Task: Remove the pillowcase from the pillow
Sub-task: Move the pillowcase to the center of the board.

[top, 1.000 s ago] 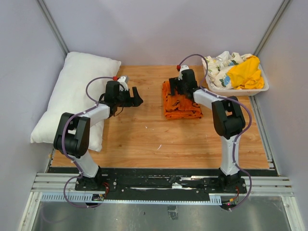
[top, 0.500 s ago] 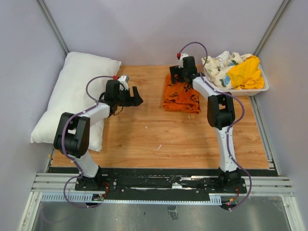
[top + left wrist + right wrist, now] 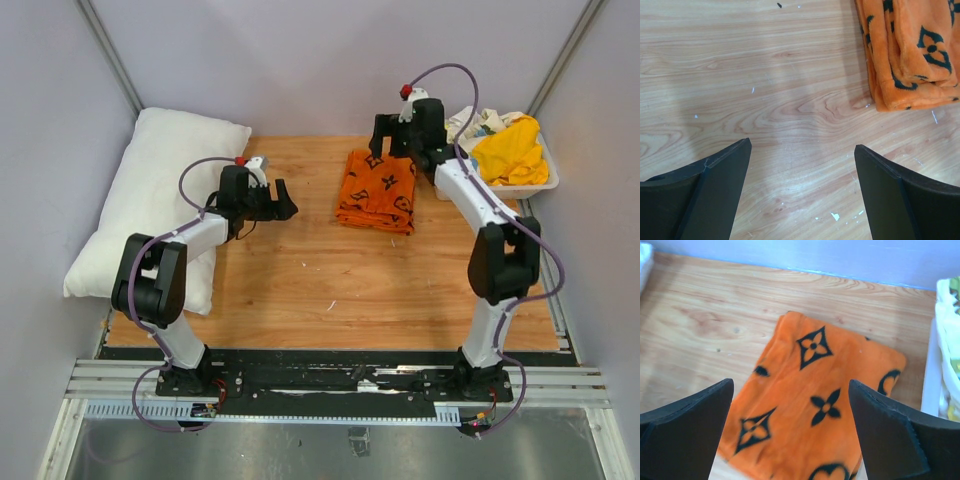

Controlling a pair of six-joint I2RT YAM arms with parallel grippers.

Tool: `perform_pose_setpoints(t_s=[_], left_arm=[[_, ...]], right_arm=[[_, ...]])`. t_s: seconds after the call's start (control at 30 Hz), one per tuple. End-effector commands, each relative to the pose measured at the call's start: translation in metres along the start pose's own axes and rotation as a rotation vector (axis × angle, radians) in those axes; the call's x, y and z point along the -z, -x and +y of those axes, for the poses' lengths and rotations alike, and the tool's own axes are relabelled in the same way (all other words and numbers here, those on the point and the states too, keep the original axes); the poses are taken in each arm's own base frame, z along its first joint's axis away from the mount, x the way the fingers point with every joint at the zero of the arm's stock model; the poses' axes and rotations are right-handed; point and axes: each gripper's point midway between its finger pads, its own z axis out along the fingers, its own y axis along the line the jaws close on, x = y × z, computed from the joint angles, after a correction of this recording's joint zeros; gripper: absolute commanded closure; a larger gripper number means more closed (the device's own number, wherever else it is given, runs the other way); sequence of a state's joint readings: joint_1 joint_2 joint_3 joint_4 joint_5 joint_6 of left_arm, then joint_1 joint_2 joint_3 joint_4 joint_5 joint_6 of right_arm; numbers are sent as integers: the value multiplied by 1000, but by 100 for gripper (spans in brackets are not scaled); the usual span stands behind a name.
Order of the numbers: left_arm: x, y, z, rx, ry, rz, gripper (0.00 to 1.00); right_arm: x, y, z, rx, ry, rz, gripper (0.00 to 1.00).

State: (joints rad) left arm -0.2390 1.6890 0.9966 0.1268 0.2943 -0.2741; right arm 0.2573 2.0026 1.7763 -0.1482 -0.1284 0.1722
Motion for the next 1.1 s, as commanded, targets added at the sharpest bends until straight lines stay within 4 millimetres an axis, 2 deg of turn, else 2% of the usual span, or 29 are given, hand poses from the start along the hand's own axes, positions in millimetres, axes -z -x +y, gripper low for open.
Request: perform_pose_setpoints(t_s=[0.0,0.07,0.17,0.2,0.3,0.43,0.63,0.73,0.83,0.97,1.07], left_arm=[[2,14,-13,0,-54,-41,11],[4,15,-16,1,-65,-47,11],[7,15,-18,4,-73,-54,11],[8,14,-19,4,-77,-55,11],[13,12,-20,3,-76,-56,11],[21,9,-17,-7,-55,-61,11],[24,2,-15,-7,-45,-54,11],[22,-1,-15,3,-56,-47,11],[20,-4,-17,11,-72,-39,11],[19,-3,-20,18,-89,-39,11],[19,-1,-20,18,-88,-43,11]], right_arm=[[35,-25,35,-126,42,31,2],[43,-50,53,-126,51,73,1],[40,-94,72,-105,65,144,2],[38,-107,75,-110,66,179,0],[32,-140,79,-143,76,286,6],[32,-171,84,-148,109,360,15],[58,-205,84,-121,125,424,17],[70,-212,78,-65,145,427,15],[74,-214,59,-33,141,433,13],[65,-202,35,-79,123,406,13],[54,-189,34,-77,125,378,13]])
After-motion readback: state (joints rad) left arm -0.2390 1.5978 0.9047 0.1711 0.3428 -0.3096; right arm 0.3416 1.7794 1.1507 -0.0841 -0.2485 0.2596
